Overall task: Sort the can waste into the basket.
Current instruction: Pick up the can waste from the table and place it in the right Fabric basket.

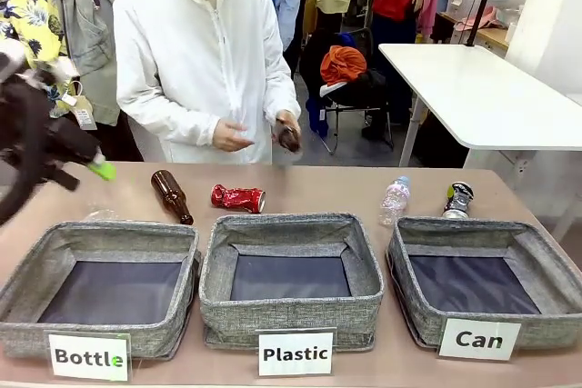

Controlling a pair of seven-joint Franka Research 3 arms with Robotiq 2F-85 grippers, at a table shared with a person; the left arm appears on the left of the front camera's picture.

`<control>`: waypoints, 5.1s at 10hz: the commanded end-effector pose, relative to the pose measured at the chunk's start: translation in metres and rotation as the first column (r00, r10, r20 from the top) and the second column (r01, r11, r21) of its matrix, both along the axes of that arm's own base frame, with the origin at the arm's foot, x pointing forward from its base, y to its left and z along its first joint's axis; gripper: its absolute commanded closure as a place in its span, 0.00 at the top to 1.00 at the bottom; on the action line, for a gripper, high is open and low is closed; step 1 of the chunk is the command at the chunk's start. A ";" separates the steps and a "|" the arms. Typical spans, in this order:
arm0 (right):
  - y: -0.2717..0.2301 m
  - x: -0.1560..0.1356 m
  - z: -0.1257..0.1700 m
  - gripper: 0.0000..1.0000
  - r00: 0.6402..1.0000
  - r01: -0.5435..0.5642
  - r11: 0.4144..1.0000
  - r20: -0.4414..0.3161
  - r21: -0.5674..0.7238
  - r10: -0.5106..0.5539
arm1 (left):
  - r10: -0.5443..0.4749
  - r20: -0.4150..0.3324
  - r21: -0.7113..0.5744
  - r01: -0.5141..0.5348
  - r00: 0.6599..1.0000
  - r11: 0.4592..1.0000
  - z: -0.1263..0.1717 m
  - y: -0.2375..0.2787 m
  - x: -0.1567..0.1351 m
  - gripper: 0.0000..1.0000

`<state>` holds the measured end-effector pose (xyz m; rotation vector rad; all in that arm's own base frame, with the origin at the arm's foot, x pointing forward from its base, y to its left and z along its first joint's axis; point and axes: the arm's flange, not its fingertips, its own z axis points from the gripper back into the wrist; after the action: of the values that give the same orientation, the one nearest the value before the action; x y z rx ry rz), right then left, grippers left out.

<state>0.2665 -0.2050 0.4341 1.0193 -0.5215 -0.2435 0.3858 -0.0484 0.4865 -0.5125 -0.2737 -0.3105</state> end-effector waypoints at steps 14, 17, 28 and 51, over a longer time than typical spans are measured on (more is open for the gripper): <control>-0.002 0.002 0.000 1.00 0.999 -0.006 1.000 0.039 0.011 0.006 | 0.315 -0.009 -0.465 -0.283 0.949 0.839 0.053 0.267 -0.195 1.00; -0.002 0.002 0.000 1.00 0.999 -0.006 1.000 0.039 0.011 0.006 | 0.358 -0.062 -0.623 -0.316 0.932 0.716 0.020 0.310 -0.212 1.00; -0.002 0.002 0.000 1.00 0.999 -0.006 1.000 0.039 0.011 0.006 | 0.185 -0.082 0.159 -0.170 0.979 0.973 0.073 0.054 -0.008 1.00; -0.002 0.002 0.000 1.00 0.999 -0.006 1.000 0.039 0.011 0.006 | 0.251 0.002 -0.575 -0.204 0.968 0.793 0.013 0.287 -0.191 1.00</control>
<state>0.2669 -0.2052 0.4337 1.0273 -0.5226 -0.2428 0.1755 0.2254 0.5055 -1.0286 -0.5557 0.0017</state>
